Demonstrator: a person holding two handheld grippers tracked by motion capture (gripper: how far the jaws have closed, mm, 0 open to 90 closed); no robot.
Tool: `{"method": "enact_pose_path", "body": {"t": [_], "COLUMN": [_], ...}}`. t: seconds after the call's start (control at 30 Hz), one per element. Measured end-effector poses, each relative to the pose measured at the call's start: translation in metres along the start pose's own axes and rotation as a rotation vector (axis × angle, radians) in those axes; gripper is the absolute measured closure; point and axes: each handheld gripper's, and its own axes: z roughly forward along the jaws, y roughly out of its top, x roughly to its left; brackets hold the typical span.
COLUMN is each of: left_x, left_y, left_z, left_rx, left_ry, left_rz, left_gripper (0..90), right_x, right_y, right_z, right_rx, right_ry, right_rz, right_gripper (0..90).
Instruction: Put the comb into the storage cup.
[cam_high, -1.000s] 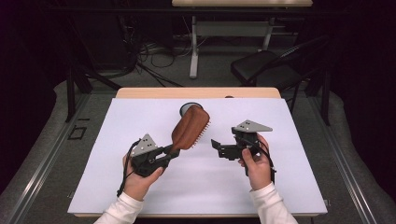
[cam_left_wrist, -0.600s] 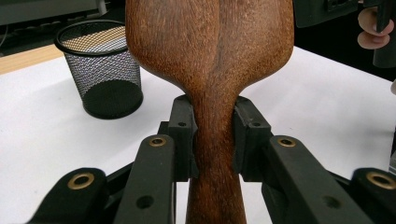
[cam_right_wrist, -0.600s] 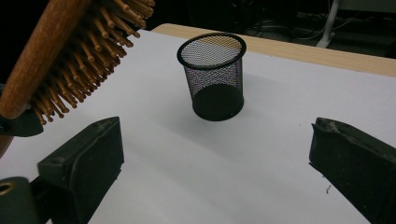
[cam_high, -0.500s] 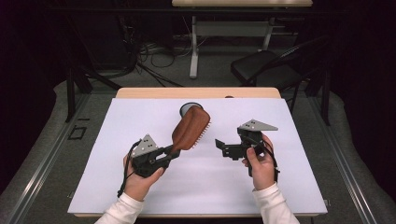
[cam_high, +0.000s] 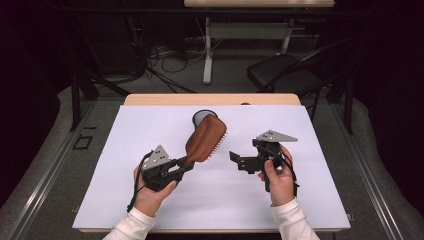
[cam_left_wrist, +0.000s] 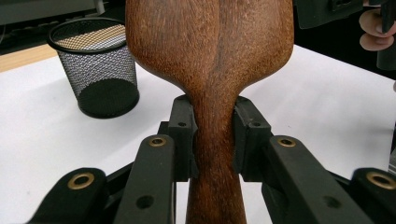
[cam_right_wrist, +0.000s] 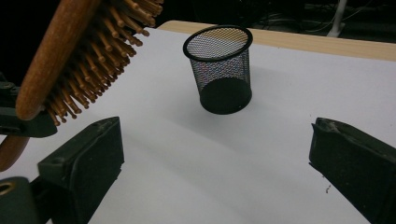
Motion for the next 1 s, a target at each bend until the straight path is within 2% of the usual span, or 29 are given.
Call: {"method": "enact_pose_path", "body": {"t": [0.17, 0.4, 0.57, 0.77, 1.0], "left_x": [-0.001, -0.0031, -0.0039, -0.005, -0.0063], "left_y": [-0.0006, -0.0016, -0.0023, -0.0029, -0.0035], "left_z": [0.0007, 0.0022, 0.0036, 0.0049, 0.006], "left_rx": [0.001, 0.004, 0.006, 0.005, 0.006], "left_ry": [-0.002, -0.002, -0.008, -0.011, -0.009], "left_rz": [0.003, 0.006, 0.009, 0.011, 0.015], "left_gripper": [72.0, 72.0, 72.0, 72.0, 72.0], "right_x": [0.003, 0.0045, 0.004, 0.0065, 0.0095], "right_y": [-0.0002, 0.0012, 0.0025, 0.0019, 0.0018], "right_z": [-0.0004, -0.0049, -0.0063, -0.0044, -0.0047], "right_rx": [-0.002, -0.018, -0.007, 0.019, 0.015], "right_ry": [0.017, 0.073, 0.099, 0.107, 0.134], "right_rz": [0.012, 0.033, 0.067, 0.071, 0.081], "right_gripper": [2.7, 2.6, 1.9, 1.9, 1.9]}}
